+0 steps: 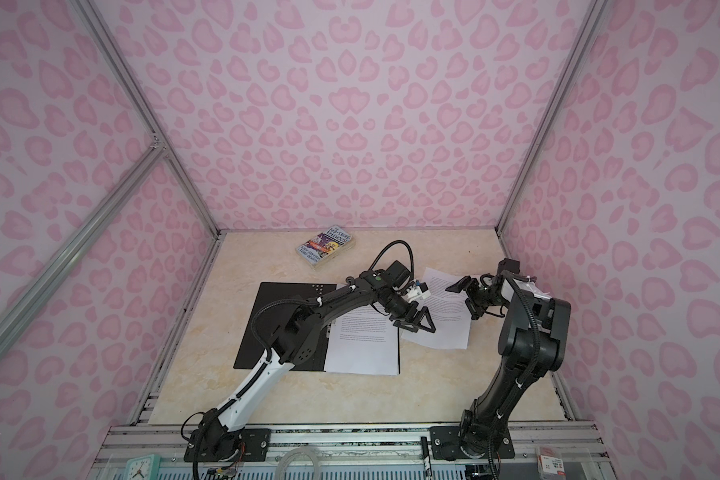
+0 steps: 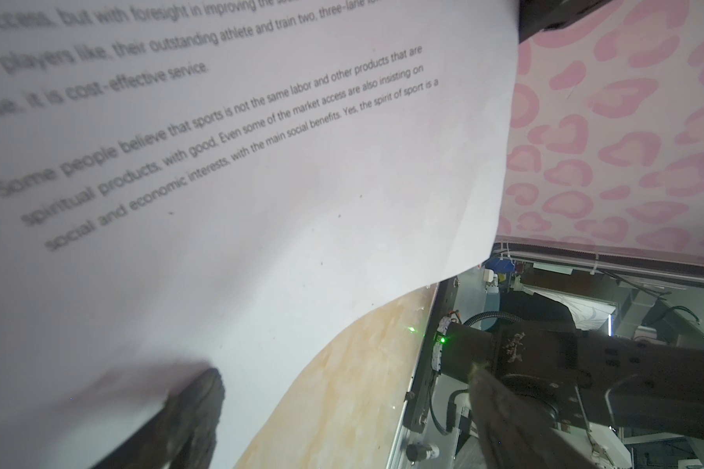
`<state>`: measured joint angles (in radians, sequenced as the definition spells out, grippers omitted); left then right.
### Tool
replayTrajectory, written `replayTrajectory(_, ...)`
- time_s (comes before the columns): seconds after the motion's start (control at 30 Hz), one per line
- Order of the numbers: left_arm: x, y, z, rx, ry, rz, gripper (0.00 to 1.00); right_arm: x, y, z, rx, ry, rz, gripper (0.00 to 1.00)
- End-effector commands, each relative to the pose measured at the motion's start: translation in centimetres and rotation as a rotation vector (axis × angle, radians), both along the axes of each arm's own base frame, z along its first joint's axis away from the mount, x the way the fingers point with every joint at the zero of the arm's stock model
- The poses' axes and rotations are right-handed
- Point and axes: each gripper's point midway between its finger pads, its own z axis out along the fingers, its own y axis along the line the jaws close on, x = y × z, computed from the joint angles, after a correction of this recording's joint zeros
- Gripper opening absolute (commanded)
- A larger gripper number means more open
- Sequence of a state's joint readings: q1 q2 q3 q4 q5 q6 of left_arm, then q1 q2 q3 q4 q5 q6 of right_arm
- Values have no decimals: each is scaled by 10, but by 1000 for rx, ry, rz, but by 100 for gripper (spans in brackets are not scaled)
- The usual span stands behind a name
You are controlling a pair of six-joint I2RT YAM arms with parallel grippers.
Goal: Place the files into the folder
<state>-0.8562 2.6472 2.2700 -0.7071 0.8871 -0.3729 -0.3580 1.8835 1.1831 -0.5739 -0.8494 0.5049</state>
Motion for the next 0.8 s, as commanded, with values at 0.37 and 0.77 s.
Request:
replayTrajectory(0.37, 0, 61, -71, 404, -13, 85, 97, -26, -12, 1, -92, 56, 13, 14)
replayTrajectory(0.77, 68, 21, 86, -12, -272, 127, 97, -39, -15, 10, -116, 60, -16, 0)
